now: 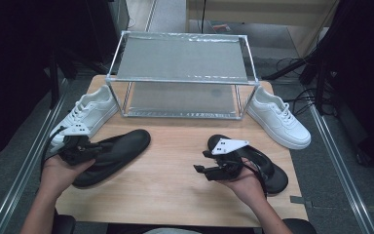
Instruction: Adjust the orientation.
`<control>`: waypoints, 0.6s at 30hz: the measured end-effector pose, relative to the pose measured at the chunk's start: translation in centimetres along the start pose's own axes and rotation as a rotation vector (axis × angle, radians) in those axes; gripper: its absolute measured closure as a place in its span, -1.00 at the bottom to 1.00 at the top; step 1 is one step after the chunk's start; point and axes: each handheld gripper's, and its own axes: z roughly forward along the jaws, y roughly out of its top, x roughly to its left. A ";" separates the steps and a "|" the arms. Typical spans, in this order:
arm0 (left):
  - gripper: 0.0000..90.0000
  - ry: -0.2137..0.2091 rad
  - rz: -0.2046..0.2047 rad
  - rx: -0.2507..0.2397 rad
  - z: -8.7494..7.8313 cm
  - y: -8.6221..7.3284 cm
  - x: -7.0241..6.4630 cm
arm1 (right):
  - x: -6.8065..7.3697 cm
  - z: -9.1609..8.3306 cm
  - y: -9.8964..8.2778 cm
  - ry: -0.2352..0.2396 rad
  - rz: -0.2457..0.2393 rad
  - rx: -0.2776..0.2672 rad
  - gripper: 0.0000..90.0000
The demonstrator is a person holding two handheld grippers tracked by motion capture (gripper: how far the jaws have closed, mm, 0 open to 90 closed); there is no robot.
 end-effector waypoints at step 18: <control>1.00 0.177 -0.136 0.070 -2.0 -4.7 6.2 | 0.1 0.3 0.0 0.005 -0.008 0.016 -0.09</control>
